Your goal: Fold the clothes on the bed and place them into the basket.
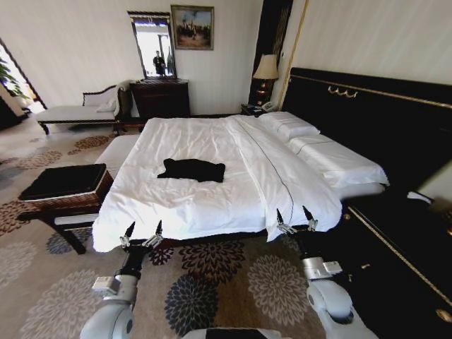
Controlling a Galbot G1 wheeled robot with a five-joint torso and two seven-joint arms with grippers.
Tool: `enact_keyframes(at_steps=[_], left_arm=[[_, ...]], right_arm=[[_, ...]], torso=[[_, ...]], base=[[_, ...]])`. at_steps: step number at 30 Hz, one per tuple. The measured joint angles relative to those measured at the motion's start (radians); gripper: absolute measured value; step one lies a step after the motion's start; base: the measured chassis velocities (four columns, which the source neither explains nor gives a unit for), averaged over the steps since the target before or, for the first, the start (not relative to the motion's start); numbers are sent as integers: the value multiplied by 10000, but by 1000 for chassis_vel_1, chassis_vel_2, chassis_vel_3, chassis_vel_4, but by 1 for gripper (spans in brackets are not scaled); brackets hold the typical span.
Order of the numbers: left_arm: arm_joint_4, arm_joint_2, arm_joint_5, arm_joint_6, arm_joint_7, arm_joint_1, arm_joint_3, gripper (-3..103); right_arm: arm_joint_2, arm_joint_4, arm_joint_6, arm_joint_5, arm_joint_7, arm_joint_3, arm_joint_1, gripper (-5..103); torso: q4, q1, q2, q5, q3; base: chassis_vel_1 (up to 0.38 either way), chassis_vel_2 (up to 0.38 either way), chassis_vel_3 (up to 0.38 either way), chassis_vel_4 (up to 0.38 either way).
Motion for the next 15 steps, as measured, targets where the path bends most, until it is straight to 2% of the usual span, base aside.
enact_keyframes(at_steps=[6,15], left_arm=[[101,-20,-97,-177,18,-62,-33,100],[37,16,18,-41,-79,65,-233,100]], right_arm=[[-81,211,-401,452,488,-46,-55,100],[-5,302,-430,351,548,-119,-74,100]], torso=[[0,0,0,1,0],[0,0,0,2,0]], base=[[0,0,0,0],[0,0,0,0]])
